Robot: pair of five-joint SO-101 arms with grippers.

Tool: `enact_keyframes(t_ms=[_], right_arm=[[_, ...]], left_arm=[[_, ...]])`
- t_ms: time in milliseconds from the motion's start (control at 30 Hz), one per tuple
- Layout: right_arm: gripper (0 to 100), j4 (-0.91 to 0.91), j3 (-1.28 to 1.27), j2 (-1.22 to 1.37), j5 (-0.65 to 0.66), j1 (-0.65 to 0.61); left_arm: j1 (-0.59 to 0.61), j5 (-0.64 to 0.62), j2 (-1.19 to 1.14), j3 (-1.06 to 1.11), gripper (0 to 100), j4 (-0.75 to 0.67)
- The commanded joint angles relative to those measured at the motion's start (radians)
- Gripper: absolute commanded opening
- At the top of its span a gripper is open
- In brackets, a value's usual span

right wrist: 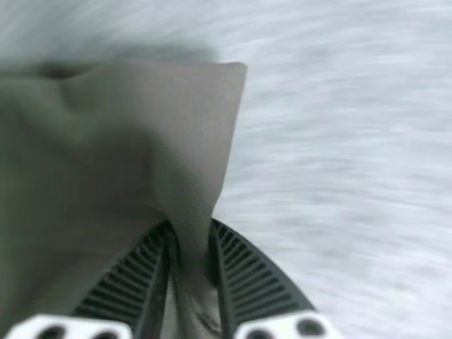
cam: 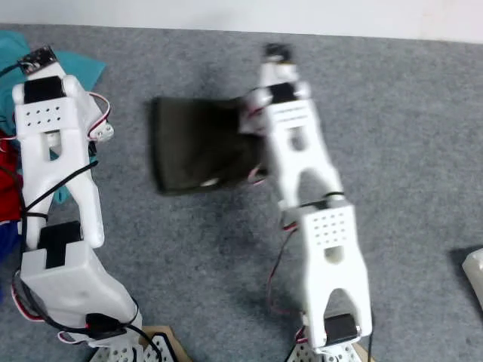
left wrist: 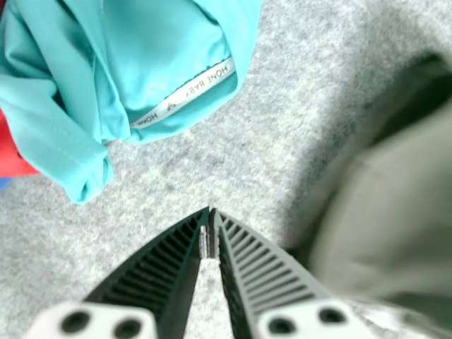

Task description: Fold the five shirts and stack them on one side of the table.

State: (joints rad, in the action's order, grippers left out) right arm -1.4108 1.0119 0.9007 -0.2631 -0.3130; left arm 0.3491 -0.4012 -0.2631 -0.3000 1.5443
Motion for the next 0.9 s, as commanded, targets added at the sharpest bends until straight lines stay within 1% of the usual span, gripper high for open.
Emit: enact_keyframes(t_ms=[0,100,167,267,367,467,633,867], right_arm=[[0.6,-0.154,0.225,-0.018,0.017,0.205],[0.6,-0.262,0.392,-0.015,0.02,0.317],[0.6,-0.332,0.507,-0.01,0.066,0.372],[0.6,-0.355,0.615,-0.012,0.118,0.478],[0.6,-0.352,0.636,-0.012,0.126,0.599],[0.6,-0.354,0.628,-0.012,0.17,0.697],[0.6,-0.355,0.634,-0.018,0.186,0.862],[0.5,-0.357,0.63,-0.021,0.273,1.058]], left_arm=[[-0.024,-0.011,0.033,0.081,1,-0.086],[-0.027,-0.011,0.007,0.151,1,-0.189],[-0.044,-0.011,-0.008,0.183,1,-0.235],[-0.082,-0.006,-0.035,0.223,1,-0.278],[-0.12,-0.003,-0.056,0.254,1,-0.318],[-0.145,-0.003,-0.07,0.269,1,-0.348],[-0.159,-0.003,-0.07,0.274,1,-0.348],[-0.159,-0.003,-0.071,0.275,1,-0.348]])
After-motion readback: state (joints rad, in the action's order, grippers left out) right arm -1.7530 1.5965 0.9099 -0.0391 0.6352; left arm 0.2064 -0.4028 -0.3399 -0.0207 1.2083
